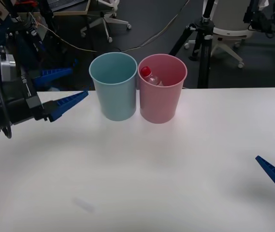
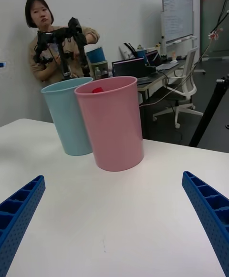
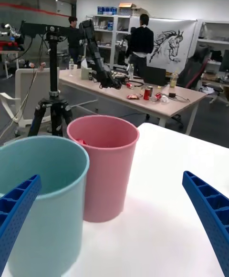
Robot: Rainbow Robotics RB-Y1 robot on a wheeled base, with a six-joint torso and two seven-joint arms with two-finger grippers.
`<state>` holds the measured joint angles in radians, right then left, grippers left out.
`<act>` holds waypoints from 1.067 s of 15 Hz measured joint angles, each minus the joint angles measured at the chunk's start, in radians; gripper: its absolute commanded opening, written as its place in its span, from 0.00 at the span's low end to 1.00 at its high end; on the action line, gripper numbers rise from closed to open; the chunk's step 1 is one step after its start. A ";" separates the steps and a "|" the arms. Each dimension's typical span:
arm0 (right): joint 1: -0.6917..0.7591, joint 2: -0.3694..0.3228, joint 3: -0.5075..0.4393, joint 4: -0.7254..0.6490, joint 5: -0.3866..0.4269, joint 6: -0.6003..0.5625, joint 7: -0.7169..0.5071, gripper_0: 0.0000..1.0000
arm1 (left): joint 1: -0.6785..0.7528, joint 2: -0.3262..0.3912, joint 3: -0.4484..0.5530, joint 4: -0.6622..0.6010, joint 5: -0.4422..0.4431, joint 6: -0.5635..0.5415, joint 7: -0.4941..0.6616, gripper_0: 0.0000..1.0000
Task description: Grasp the object on the table and drop it into the matching bin: aluminum can to the light blue bin, PET bottle to the pink bin.
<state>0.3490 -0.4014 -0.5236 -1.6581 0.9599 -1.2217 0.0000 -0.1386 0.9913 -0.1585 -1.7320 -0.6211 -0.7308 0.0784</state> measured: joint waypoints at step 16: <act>0.000 0.000 0.000 0.000 0.000 0.000 0.000 1.00 | 0.626 -0.611 0.539 -0.261 -0.484 -0.202 0.061 1.00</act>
<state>0.3490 -0.4014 -0.5236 -1.6581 0.9599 -1.2217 0.0000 0.4879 0.3798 0.3809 -1.9929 -1.1052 -0.9331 0.1396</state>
